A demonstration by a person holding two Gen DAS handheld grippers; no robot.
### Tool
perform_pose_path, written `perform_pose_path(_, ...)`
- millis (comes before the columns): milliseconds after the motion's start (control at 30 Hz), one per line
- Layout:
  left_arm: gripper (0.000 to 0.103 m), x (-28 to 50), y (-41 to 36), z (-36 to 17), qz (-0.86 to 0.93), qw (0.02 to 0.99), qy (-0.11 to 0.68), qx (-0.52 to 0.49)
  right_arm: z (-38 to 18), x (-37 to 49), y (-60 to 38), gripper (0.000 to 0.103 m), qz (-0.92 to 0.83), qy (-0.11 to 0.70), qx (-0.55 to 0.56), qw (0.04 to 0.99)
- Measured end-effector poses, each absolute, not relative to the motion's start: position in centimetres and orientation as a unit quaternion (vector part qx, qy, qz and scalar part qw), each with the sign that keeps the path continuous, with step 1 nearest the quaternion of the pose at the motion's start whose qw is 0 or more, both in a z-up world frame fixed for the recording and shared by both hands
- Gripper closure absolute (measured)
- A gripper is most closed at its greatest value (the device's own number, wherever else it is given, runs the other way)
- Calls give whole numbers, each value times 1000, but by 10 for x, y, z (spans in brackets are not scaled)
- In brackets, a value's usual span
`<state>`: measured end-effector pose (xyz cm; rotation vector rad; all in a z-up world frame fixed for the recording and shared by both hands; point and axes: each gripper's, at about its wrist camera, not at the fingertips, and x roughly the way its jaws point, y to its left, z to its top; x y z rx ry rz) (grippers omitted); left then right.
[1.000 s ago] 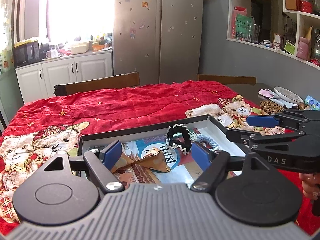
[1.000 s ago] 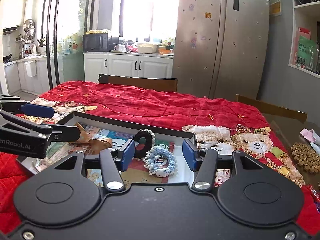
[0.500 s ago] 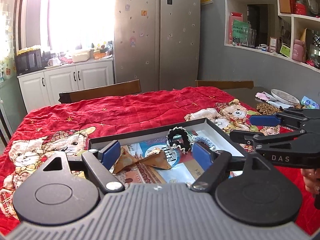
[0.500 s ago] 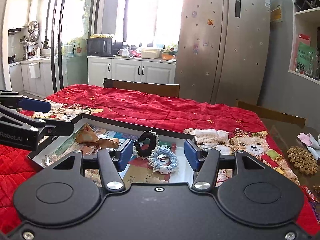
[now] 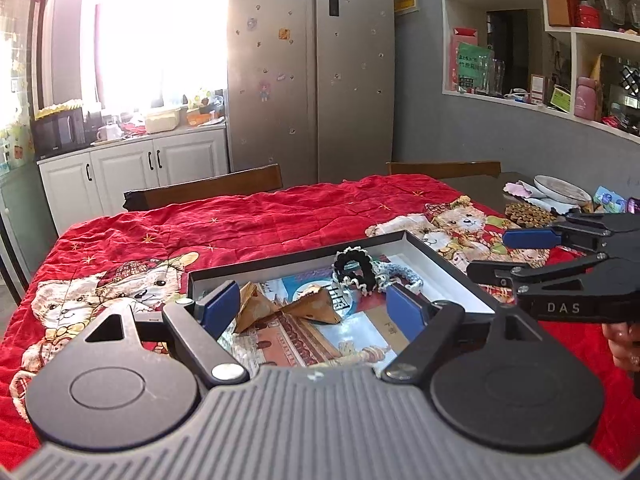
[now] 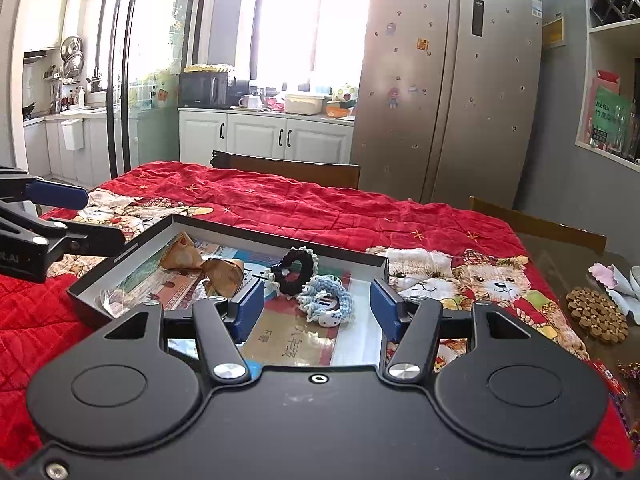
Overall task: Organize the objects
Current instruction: 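Withdraw both open tools from the box toward the items on the bedspread, then grasp a printed paper triangle with the right tool while the left tool grasps another triangle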
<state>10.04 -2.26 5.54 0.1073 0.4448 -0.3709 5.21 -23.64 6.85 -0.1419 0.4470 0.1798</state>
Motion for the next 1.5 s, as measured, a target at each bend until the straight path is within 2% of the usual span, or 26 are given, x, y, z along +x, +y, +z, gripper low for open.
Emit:
perform_pose_path(1133, 10, 54, -10, 35, -197, 951, 226, 71, 42, 5, -234, 46, 123, 249, -66, 958)
perform_pose_path(1500, 8, 56, -5, 17, -195, 949, 239, 68, 26, 5, -236, 39, 123, 260, -56, 956)
